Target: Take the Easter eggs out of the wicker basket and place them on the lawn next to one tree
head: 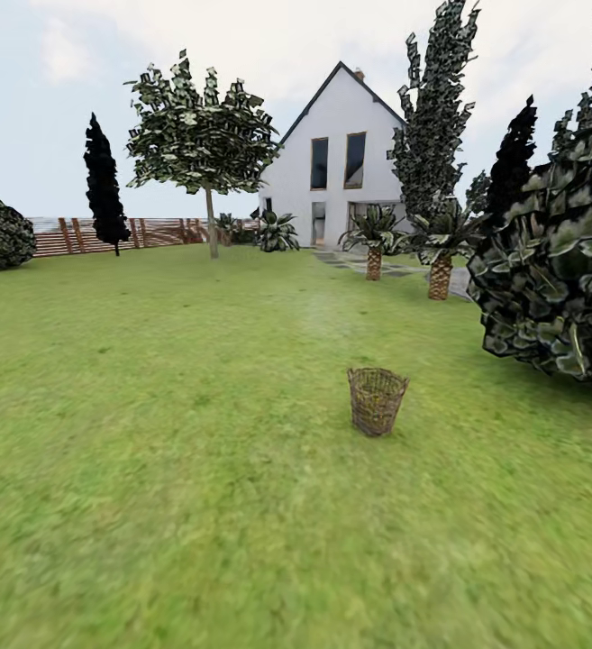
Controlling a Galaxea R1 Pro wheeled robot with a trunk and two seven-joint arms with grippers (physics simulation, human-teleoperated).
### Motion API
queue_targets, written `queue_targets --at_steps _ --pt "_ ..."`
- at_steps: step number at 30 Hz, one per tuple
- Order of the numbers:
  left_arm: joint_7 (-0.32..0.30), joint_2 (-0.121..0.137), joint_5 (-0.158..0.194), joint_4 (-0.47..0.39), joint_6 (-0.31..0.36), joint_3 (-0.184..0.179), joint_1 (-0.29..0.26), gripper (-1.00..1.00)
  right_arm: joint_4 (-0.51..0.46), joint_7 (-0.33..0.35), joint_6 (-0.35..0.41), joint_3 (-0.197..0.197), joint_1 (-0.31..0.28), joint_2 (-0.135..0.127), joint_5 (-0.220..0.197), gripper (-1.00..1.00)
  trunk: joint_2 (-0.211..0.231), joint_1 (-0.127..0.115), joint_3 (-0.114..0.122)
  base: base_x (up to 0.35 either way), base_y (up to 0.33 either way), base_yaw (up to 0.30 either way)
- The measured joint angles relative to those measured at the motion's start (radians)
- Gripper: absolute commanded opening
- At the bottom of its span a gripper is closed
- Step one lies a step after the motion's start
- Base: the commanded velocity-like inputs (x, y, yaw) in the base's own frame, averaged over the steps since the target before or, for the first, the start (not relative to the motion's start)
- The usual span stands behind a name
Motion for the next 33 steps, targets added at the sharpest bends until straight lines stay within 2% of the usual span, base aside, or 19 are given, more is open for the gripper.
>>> queue_targets --at_steps 18,26,33 --pt "0.0 0.0 0.0 0.0 0.0 0.0 0.0 1.0 0.0 0.0 -0.003 -0.004 0.0 0.0 0.0 1.0 0.0 0.0 0.0 0.339 0.0 -0.002" --pt "0.0 0.0 0.0 0.0 0.0 0.0 0.0 1.0 0.004 0.0 -0.03 -0.004 0.0 0.0 -0.001 1.0 0.0 0.0 0.0 0.339 0.0 -0.146" --pt "0.0 0.0 0.0 0.0 0.0 0.0 0.0 1.0 0.006 0.0 -0.034 -0.004 0.0 0.0 -0.001 1.0 0.0 0.0 -0.001 0.338 0.0 -0.039"
